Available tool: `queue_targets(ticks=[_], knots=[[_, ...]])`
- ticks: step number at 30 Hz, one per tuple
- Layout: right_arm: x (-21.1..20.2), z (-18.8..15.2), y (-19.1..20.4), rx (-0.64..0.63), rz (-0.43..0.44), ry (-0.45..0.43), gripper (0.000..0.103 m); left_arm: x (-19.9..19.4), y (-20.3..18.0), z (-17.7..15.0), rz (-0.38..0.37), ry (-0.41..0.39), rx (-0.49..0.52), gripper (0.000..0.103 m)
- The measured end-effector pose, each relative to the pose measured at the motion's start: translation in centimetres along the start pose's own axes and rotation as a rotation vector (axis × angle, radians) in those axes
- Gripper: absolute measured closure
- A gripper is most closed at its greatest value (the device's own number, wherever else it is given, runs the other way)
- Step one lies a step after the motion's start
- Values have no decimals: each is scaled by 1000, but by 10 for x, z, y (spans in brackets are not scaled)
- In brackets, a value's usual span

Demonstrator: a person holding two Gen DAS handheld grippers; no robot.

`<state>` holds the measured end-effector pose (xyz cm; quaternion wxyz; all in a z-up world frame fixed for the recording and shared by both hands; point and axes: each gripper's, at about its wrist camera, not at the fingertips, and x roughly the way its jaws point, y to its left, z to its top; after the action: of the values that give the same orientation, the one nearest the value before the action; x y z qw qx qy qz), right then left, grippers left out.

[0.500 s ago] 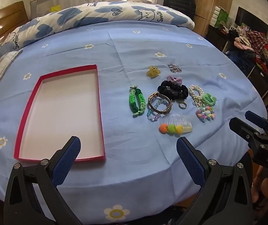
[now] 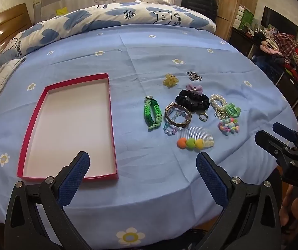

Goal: Organize jewelry

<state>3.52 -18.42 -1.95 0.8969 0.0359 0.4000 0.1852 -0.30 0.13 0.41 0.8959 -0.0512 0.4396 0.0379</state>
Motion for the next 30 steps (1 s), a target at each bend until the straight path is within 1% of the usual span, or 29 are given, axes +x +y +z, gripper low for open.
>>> queue_targets(ticks=[2, 12, 14, 21, 26, 30], knots=[[0, 0, 1, -1, 1, 1, 4, 0, -2, 0, 16, -15, 13, 0], [1, 0, 3, 5, 6, 4, 4, 1, 1, 0, 7, -2, 4, 0], [3, 0, 3, 7, 10, 7, 4, 8, 3, 3, -23, 33, -23, 0], [16, 2, -2, 22, 30, 23, 4, 26, 17, 12, -54, 58, -70, 0], [26, 7, -8, 32, 62, 24, 4, 46, 20, 20, -24, 134, -66, 6], [42, 18, -14, 41, 83, 29, 6, 64, 21, 29, -21, 150, -64, 12]])
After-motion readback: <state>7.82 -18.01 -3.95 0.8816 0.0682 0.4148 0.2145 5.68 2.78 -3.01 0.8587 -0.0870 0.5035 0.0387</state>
